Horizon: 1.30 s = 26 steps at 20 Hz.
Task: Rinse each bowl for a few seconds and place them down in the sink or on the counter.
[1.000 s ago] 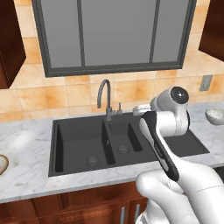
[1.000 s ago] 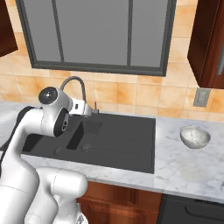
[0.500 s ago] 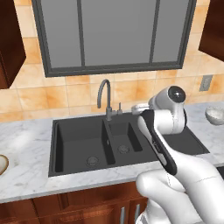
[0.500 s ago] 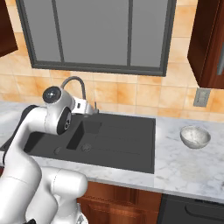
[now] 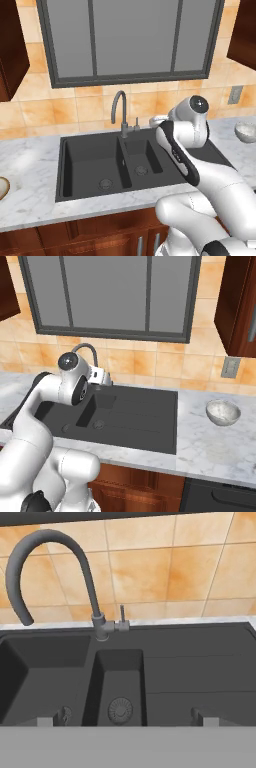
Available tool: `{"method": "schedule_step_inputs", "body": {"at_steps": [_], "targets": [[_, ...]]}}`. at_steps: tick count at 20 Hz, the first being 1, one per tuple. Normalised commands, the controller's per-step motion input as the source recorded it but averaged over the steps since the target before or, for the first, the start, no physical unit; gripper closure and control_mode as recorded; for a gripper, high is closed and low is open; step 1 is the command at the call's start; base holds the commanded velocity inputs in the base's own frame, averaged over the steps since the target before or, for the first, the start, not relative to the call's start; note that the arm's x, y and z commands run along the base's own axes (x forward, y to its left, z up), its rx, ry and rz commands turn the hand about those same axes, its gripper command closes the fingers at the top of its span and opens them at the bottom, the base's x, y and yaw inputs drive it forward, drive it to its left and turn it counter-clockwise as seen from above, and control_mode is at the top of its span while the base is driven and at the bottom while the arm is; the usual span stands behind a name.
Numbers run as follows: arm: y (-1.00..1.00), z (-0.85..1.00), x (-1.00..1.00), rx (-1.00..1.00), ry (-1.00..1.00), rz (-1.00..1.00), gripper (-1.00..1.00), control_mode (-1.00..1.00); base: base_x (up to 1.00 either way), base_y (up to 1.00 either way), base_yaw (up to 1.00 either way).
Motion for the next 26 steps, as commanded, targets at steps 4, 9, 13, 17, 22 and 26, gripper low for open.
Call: {"method": "schedule_step_inputs", "body": {"at_steps": [4, 9, 13, 17, 22, 26], "targets": [[0.00, -0.01, 0.20, 0.01, 0.02, 0.00, -1.00, -1.00, 0.00, 0.00, 0.00], [0.00, -0.08, 0.19, 0.00, 0.00, 0.00, -1.00, -1.00, 0.00, 0.00, 0.00], [0.00, -0.15, 0.17, 0.00, 0.00, 0.00, -1.00, -1.00, 0.00, 0.00, 0.00], [0.00, -0.21, 0.20, 0.00, 0.00, 0.00, -1.00, -1.00, 0.00, 0.00, 0.00], [0.00, -0.15, 0.29, 0.00, 0.01, 0.00, -1.00, -1.00, 0.00, 0.00, 0.00], [0.00, -0.01, 0.24, 0.00, 0.01, 0.00, -1.00, -1.00, 0.00, 0.00, 0.00]]}}
